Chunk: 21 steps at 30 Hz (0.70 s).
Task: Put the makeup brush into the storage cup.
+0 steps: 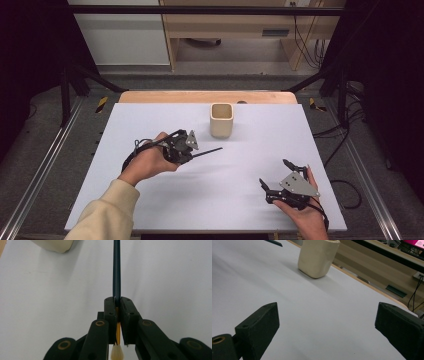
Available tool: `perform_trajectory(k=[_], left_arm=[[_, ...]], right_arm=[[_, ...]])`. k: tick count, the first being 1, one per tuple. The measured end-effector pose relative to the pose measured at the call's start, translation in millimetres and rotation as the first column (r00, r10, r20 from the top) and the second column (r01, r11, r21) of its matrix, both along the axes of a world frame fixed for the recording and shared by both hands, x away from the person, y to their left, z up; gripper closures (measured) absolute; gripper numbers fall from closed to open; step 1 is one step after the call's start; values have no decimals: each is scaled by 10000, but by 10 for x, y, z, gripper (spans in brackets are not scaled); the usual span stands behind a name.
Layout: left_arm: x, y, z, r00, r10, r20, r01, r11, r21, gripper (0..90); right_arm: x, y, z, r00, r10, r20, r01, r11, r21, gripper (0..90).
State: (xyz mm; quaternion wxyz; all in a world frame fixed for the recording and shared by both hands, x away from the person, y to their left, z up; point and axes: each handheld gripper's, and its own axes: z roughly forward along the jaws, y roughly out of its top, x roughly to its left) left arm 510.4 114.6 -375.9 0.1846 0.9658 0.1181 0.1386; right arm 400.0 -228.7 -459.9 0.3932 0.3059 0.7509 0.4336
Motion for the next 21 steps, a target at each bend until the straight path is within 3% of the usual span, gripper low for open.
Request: perform_trajectory(k=[5,10,15,21], left_arm=[[-19,-72,46,9999,-138,42,139,9999,-83,835],[-27,-156,130,9992,-389,130,390,9992,-75,835],[-21,-241,227,9981,-579,230,582,9983,-96,836],[-17,-323,344,9969,-697,357,703,9974,-155,835]], right_arm=[[3,45,0,10000,72,-44,-73,9999,-129,63],[20,97,75,9999,1,-117,-1,10000,44,74],[56,207,231,9997,232,-30,-233,9975,-672,95],[141,343,427,9974,718,16,-700,9774,-1996,108]])
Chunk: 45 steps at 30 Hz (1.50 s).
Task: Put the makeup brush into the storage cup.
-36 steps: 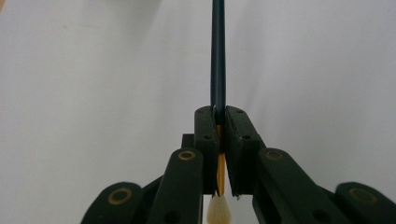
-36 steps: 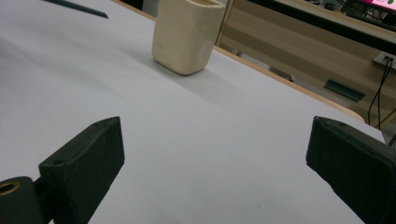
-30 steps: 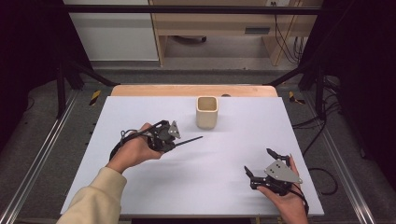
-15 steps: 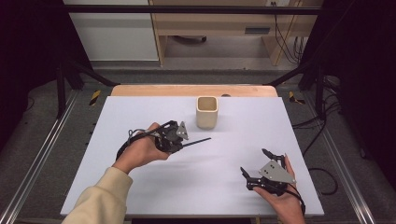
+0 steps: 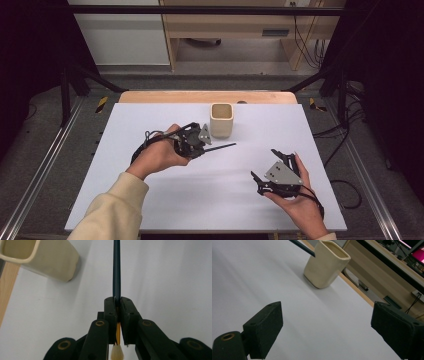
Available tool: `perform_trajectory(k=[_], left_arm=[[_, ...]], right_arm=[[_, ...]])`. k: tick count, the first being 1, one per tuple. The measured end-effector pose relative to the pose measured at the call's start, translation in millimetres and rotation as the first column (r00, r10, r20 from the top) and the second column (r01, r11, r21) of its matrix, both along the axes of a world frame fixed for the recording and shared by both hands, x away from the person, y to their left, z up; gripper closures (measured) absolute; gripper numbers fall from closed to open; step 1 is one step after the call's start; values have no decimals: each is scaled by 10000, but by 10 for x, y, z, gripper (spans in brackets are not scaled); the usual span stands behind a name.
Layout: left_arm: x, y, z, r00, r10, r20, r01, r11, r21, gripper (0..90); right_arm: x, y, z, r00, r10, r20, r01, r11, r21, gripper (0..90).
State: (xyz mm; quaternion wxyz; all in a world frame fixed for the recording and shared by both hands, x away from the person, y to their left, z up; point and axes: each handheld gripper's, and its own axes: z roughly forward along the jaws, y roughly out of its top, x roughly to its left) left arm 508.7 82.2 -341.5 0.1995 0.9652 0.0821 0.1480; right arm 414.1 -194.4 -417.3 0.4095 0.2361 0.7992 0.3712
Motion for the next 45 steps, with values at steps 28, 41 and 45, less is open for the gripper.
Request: perform_trajectory(k=[28,41,45], left_arm=[[-97,-110,319,9987,-508,101,502,9971,566,835],[-86,-198,249,9984,-560,5,559,9965,617,836],[-91,-212,242,9982,-600,-54,602,9953,764,835]], right_arm=[[112,473,438,9834,1685,679,-1481,9600,-2377,264],[106,715,348,9692,2275,943,-1870,9290,-3193,341],[97,791,315,9650,2441,954,-1974,9165,-3480,354]])
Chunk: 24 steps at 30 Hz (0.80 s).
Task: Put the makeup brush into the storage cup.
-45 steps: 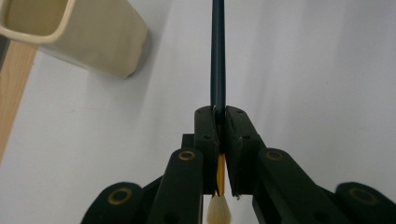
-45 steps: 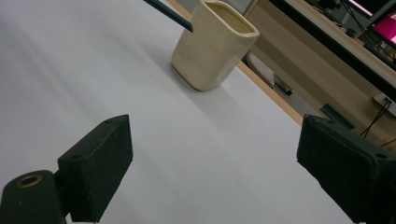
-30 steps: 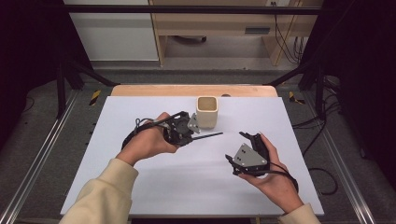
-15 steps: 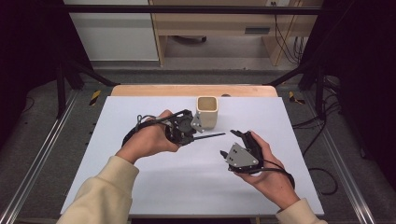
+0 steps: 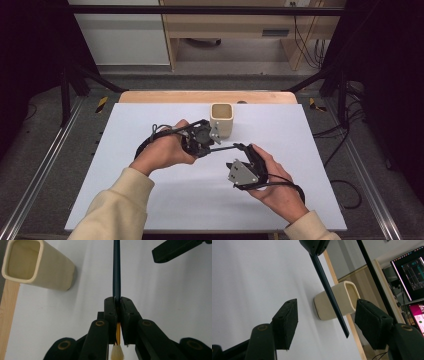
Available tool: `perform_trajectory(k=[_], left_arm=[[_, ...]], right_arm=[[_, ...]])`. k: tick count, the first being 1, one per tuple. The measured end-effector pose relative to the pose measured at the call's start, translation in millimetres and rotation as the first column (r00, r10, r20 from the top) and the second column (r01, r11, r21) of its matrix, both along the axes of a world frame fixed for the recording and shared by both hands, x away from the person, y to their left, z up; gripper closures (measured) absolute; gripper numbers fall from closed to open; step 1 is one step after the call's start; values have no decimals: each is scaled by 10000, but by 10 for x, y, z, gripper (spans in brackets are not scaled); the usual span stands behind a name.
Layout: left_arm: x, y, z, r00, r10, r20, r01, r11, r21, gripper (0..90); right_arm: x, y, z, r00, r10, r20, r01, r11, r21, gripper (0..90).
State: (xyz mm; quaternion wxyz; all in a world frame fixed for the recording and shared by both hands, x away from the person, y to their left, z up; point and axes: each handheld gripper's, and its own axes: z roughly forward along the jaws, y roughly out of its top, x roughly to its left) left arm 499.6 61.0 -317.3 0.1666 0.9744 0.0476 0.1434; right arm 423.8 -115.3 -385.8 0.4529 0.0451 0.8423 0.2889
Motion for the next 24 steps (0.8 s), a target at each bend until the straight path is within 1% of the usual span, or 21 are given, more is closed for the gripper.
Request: perform_trajectory(k=[1,2,4,5,6,7,8,9,10,11,12,13,14,15,17,20,22,23,24], left_arm=[[-1,-1,-2,10000,-5,-5,5,10000,15,835],[-1,-2,-5,10000,4,-27,-4,10000,-5,835],[-1,-5,-8,10000,-6,-47,7,10000,27,835],[-2,-6,-13,10000,-6,-56,6,10000,11,835],[-7,-9,-25,10000,36,-68,-37,9999,-96,835],[-7,-10,-26,10000,40,-88,-41,10000,-62,835],[-7,-12,-29,9999,31,-110,-32,10000,-33,835],[-6,-13,-31,9999,33,-107,-33,10000,-39,835],[-2,-13,-25,9999,-23,-117,24,10000,65,835],[-8,-18,-29,9998,34,-174,-35,10000,-24,835],[-1,-21,-25,9999,-47,-154,49,9999,106,835],[1,-26,-26,9998,-63,-181,65,9999,119,835],[3,-31,-33,9998,-54,-173,55,10000,70,835],[7,-37,-37,9998,-51,-170,52,10000,60,835],[17,-48,-46,9998,1,-203,-1,10000,44,835],[49,-60,-54,9997,32,-241,-33,10000,-50,835],[78,-67,-47,9996,12,-286,-13,10000,-46,835],[97,-69,-36,9996,11,-270,-12,10000,-70,835],[116,-73,-27,9996,32,-291,-34,10000,-81,835]], right_arm=[[-2,15,-5,10000,-8,78,8,10000,-11,357],[-5,25,-6,10000,28,19,-28,10000,-17,364],[0,40,-9,9999,93,126,-92,9999,-88,373],[-3,49,-13,9999,109,80,-109,9999,-46,382],[2,56,-15,9998,127,152,-126,9999,-75,389],[-2,65,-18,9999,110,106,-110,9999,-64,400],[6,70,-16,9996,230,185,-227,9996,-173,412],[3,79,-22,9996,253,157,-249,9995,-211,420],[2,80,-20,9994,292,197,-284,9989,-364,429],[2,89,-29,9992,326,231,-317,9988,-368,434],[3,92,-29,9989,390,255,-376,9978,-540,438],[0,101,-38,9990,370,270,-355,9980,-517,443],[4,101,-36,9987,418,290,-399,9970,-658,445],[4,103,-39,9988,430,245,-413,9970,-655,447],[7,104,-40,9984,434,360,-409,9968,-682,451],[18,103,-44,9982,459,373,-431,9965,-719,453],[29,104,-48,9985,410,358,-387,9973,-629,451],[41,99,-39,9981,479,394,-449,9963,-735,451],[48,98,-35,9982,457,391,-430,9967,-682,450]])
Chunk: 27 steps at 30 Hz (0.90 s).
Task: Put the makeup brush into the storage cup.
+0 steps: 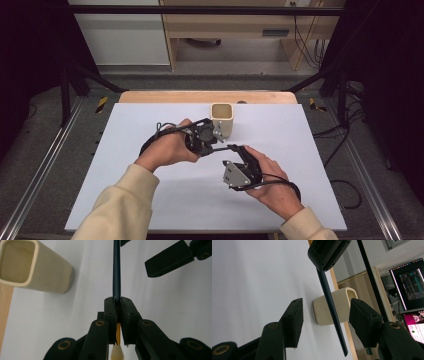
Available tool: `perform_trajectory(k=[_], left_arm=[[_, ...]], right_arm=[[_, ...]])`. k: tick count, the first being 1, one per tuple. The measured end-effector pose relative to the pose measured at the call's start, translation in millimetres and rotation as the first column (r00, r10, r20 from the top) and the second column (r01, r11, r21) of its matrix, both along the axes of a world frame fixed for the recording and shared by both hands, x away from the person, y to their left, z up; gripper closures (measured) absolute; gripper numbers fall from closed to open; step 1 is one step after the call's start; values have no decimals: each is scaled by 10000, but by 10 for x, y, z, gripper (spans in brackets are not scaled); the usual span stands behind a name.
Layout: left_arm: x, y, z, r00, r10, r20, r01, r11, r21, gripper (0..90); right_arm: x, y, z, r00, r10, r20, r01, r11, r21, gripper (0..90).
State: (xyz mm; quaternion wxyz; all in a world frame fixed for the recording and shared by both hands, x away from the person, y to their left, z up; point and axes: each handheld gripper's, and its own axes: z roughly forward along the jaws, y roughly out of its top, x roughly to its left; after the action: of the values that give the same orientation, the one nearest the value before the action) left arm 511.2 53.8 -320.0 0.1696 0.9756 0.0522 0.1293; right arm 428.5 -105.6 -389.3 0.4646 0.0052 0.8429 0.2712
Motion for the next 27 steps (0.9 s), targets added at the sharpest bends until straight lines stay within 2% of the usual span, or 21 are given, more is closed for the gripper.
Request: perform_trajectory(k=[4,7,10,11,12,18,27], left_arm=[[64,-22,69,9999,92,-80,-92,10000,21,835],[105,-46,125,9999,103,-68,-102,9998,180,835],[131,-76,193,10000,84,-4,-83,9995,316,835],[135,-89,215,10000,83,12,-84,9995,316,835],[143,-101,239,10000,73,44,-74,9995,293,835],[165,-160,315,9999,8,124,-13,9992,392,835],[137,-195,298,9999,-161,57,159,9991,400,835]], right_arm=[[48,-17,40,9999,26,114,-25,10000,-88,448],[81,-34,75,9997,-101,236,100,9999,41,445],[111,-60,114,9994,-137,332,137,9999,-18,443],[137,-71,129,9992,8,407,-1,9999,-159,443],[134,-76,137,9996,-48,292,52,9999,-145,443],[162,-92,191,9984,-123,552,130,9998,-124,456],[176,-49,198,9981,10,619,9,9995,-307,503]])
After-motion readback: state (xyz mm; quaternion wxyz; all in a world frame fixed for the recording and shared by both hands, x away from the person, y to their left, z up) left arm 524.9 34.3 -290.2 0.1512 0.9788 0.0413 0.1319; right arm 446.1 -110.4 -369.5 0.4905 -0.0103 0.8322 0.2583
